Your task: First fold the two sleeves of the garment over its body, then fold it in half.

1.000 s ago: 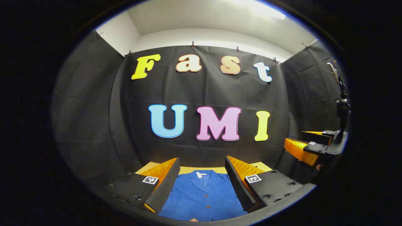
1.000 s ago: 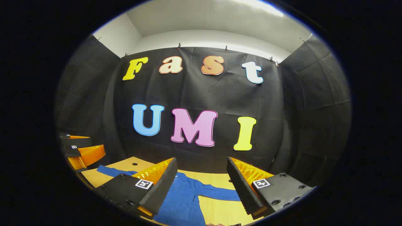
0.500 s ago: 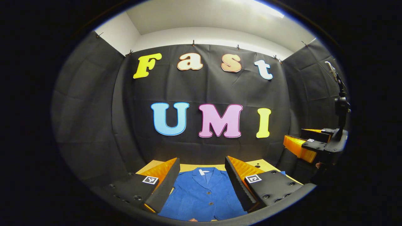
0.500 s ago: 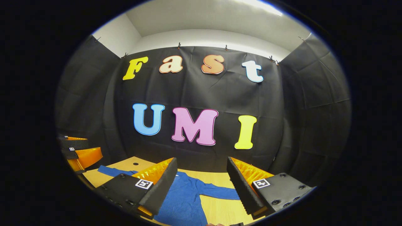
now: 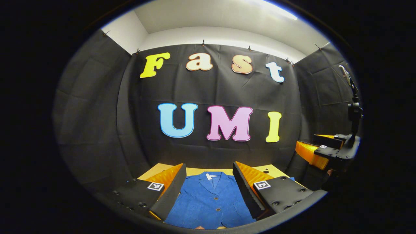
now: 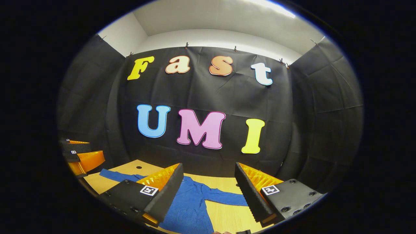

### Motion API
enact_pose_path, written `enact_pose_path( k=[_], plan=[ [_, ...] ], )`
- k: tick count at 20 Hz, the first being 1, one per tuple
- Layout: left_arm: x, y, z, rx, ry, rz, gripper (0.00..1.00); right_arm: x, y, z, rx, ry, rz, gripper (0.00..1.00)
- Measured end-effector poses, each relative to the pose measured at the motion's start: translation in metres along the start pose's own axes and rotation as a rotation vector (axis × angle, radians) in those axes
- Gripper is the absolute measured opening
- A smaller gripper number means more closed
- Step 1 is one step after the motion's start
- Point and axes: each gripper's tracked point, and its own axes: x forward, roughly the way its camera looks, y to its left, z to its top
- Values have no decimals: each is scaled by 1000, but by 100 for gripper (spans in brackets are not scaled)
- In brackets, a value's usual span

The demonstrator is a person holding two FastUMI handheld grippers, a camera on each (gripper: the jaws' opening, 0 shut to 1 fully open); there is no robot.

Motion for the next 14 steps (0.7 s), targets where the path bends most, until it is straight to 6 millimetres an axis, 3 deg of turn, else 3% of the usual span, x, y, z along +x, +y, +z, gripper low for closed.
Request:
enact_pose_path(
  k=[14],
  plan=[
    [2, 12, -5, 4, 15, 22, 82, 10, 6, -6, 11, 8, -3, 96]
  ],
)
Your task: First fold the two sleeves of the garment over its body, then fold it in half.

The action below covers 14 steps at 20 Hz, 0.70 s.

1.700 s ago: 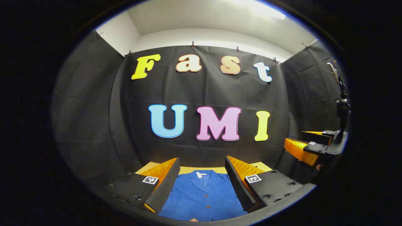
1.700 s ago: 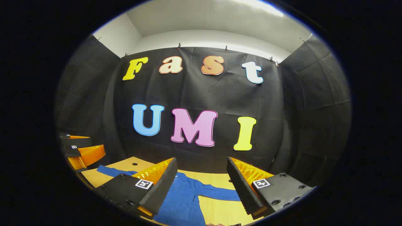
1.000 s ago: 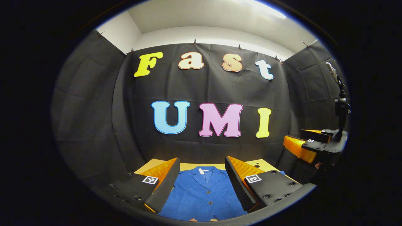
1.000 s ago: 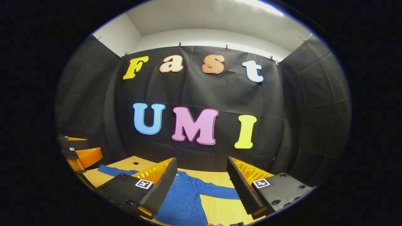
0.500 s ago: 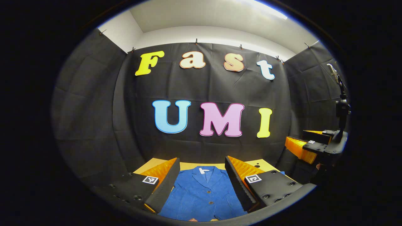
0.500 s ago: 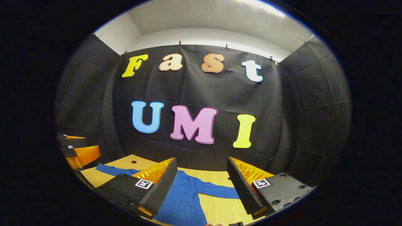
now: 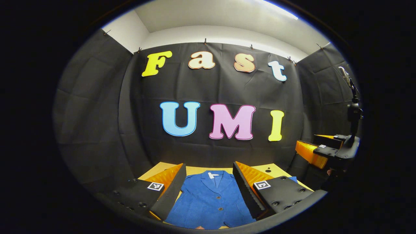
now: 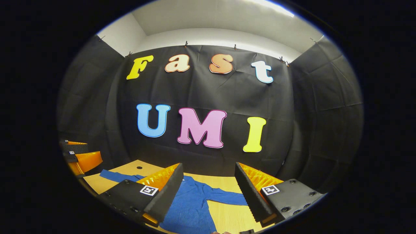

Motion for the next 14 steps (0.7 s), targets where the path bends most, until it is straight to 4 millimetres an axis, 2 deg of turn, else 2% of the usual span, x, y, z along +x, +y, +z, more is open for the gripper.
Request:
enact_pose_path(
  k=[2, 10, 11, 13, 14],
  plan=[
    [-1, 0, 0, 2, -1, -1, 82, 0, 0, -4, 2, 9, 1, 96],
    [-2, -4, 3, 5, -8, -4, 83, -2, -10, -1, 5, 0, -23, 96],
    [-2, -5, 3, 4, -8, -6, 83, -3, -11, -2, 7, -1, -25, 99],
    [-2, -5, 4, 4, -8, -6, 83, -4, -14, -1, 11, -1, -32, 96],
    [-4, -6, 3, 5, -9, -8, 83, -4, -14, -3, 12, 3, -33, 100]
  ],
)
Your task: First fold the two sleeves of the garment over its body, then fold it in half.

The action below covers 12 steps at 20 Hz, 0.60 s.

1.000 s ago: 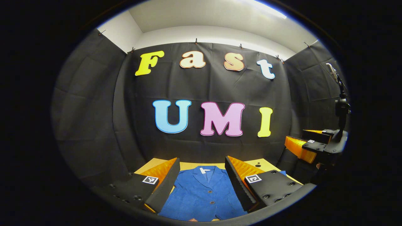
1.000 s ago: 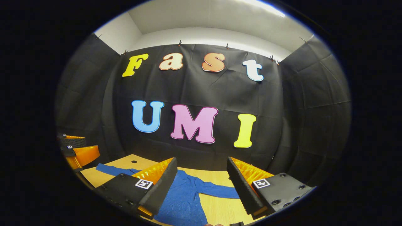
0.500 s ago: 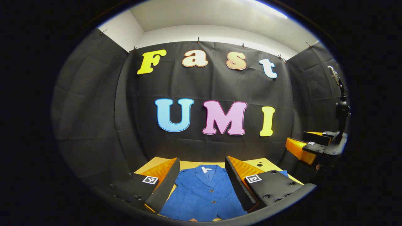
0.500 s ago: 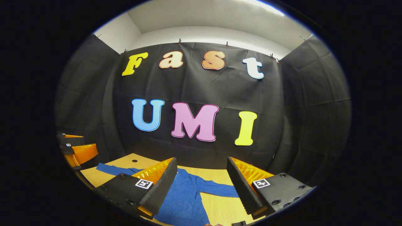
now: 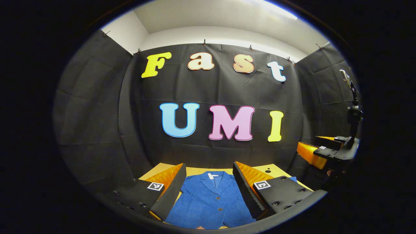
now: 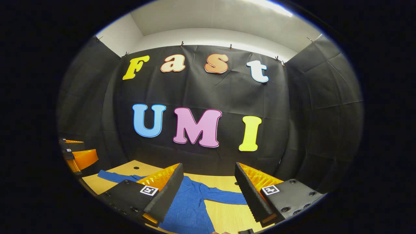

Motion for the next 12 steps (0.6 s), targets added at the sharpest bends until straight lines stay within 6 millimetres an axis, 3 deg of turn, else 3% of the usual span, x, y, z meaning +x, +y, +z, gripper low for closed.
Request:
enact_pose_path(
  k=[2, 12],
  plan=[
    [1, 0, -1, 5, 2, -2, 83, -1, -3, 1, 1, -1, -7, 96],
    [5, 2, 5, 7, -7, -10, 83, -3, -7, 7, 0, -10, -25, 96]
  ],
)
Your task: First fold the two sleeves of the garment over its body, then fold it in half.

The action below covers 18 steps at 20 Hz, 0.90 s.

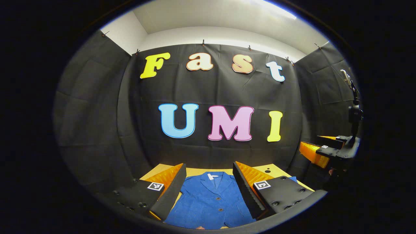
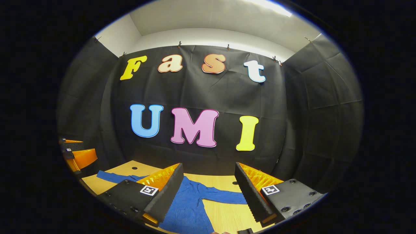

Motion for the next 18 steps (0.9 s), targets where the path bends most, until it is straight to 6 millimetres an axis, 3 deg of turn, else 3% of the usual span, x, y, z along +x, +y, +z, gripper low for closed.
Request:
enact_pose_path(
  k=[11, 14, 17, 18],
  plan=[
    [5, 5, -12, -6, 9, -13, 83, 6, 0, 4, -31, -4, -21, 96],
    [11, 19, -15, 25, 10, 1, 82, 4, -6, 6, -47, -5, -41, 99],
    [18, 26, -14, -12, 15, 2, 82, 5, -14, 5, -50, -1, -66, 96],
    [21, 28, -15, -14, 14, 5, 83, 6, -16, 2, -45, 5, -73, 99]
  ],
)
